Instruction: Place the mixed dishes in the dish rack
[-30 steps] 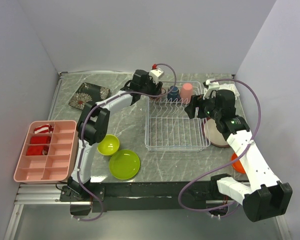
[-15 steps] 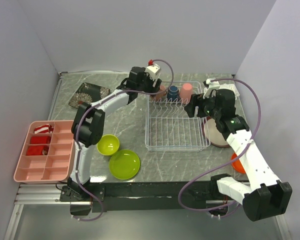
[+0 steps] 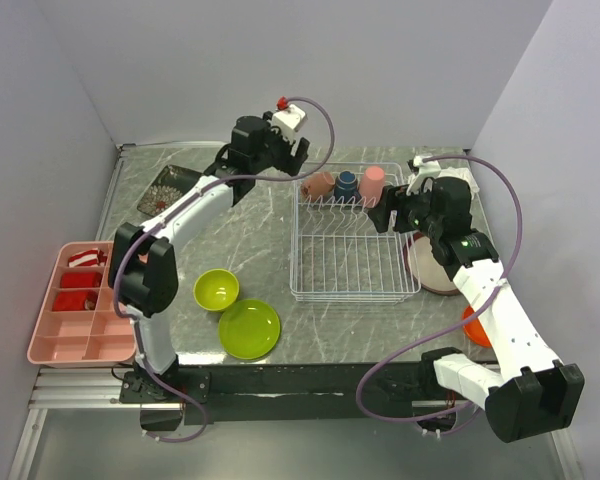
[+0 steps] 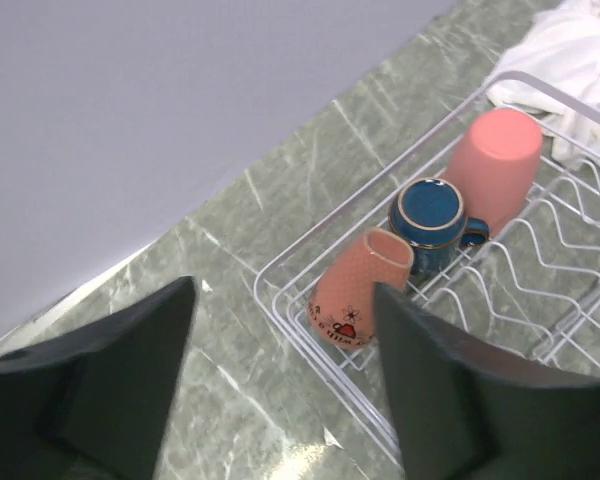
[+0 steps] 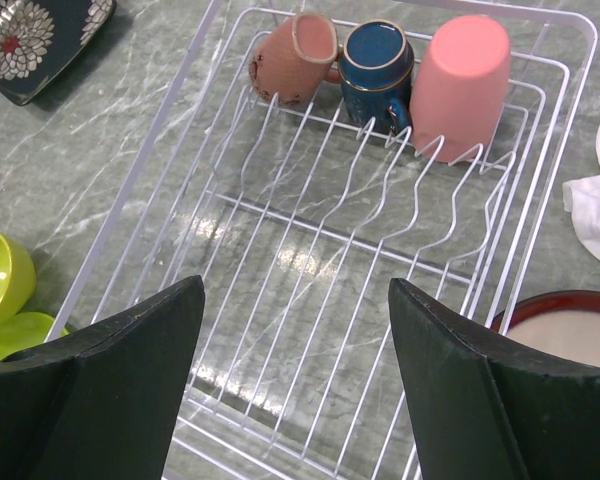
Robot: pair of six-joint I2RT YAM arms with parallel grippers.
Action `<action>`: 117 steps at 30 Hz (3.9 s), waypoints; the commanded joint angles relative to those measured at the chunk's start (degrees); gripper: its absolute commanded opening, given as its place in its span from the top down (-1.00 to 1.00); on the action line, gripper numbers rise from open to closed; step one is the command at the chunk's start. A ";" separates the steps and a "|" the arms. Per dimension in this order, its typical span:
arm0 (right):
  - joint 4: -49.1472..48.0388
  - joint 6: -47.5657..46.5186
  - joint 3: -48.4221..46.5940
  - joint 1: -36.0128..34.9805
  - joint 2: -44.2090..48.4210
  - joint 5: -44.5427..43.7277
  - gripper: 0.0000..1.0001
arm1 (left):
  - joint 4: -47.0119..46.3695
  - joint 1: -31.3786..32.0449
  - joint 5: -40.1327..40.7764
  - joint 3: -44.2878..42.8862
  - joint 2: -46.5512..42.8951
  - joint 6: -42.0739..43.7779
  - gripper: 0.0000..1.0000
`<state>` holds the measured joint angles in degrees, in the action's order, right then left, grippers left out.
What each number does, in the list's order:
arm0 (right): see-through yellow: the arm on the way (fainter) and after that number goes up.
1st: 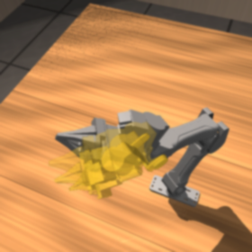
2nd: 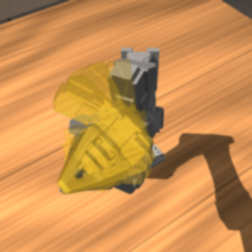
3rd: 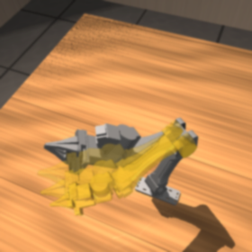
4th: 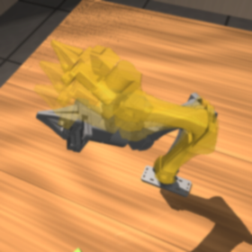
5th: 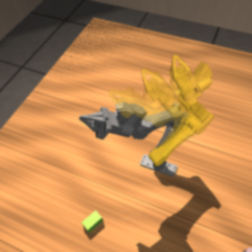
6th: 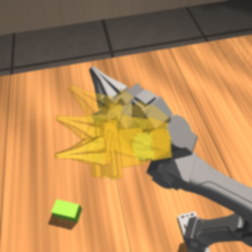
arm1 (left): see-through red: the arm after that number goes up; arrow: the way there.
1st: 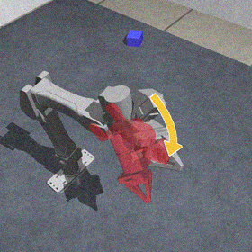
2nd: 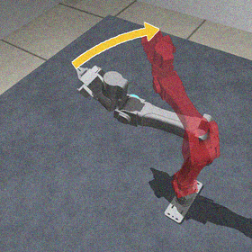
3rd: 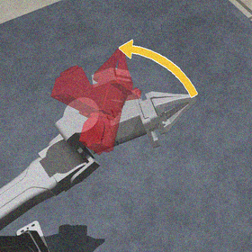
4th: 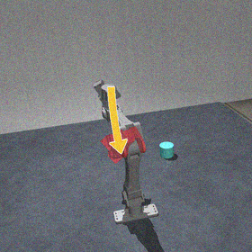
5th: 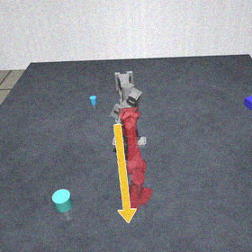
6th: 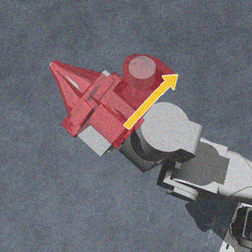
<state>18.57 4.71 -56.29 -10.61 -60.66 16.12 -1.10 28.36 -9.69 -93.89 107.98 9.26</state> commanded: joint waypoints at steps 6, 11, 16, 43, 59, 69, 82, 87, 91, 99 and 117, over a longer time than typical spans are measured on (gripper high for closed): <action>-1.78 0.12 -1.45 0.33 0.81 -1.61 -0.58 | 2.34 0.64 -10.69 -13.95 12.50 -1.26 0.65; -0.99 -0.32 -0.66 0.33 2.30 -2.06 -0.57 | -0.20 1.70 -11.49 -16.50 16.20 -3.28 0.98; -1.34 -0.49 0.66 0.59 3.45 -2.76 -0.57 | -1.09 2.31 -10.79 -18.26 18.84 -3.89 0.98; -3.71 0.65 5.58 2.79 5.29 -3.20 -0.59 | 0.93 4.69 -4.99 -17.92 23.06 -3.63 0.98; -5.03 1.53 6.28 2.79 4.77 -2.06 -0.60 | 2.95 3.37 0.99 -7.72 15.60 -4.07 0.98; -5.82 1.97 7.07 2.88 5.38 -1.70 -0.60 | 3.92 3.28 1.43 -5.60 12.52 -3.98 0.98; -5.83 1.00 8.65 2.88 7.75 -2.58 -0.61 | 9.88 3.28 -9.11 -13.69 2.51 -6.00 -0.11; -6.00 0.30 8.04 2.88 8.11 -2.76 -0.61 | 16.38 2.67 -6.66 -8.00 -5.66 -5.65 -0.25; -5.04 -0.31 7.43 2.88 8.81 -2.76 -0.61 | 21.31 0.65 -5.43 6.21 -16.98 -4.16 -0.36; -0.03 -3.74 4.09 2.88 8.63 -1.97 -0.68 | 33.34 -10.41 -8.75 21.98 -31.77 4.08 -0.37; 23.10 -30.11 -29.72 -25.06 -18.50 11.57 -0.67 | 47.70 -31.96 -7.45 10.32 -29.33 -2.84 -0.63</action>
<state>38.41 -19.40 -78.13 -31.48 -71.31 28.69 46.35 -2.98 -14.55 -75.44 77.82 10.22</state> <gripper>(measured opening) 0.840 0.812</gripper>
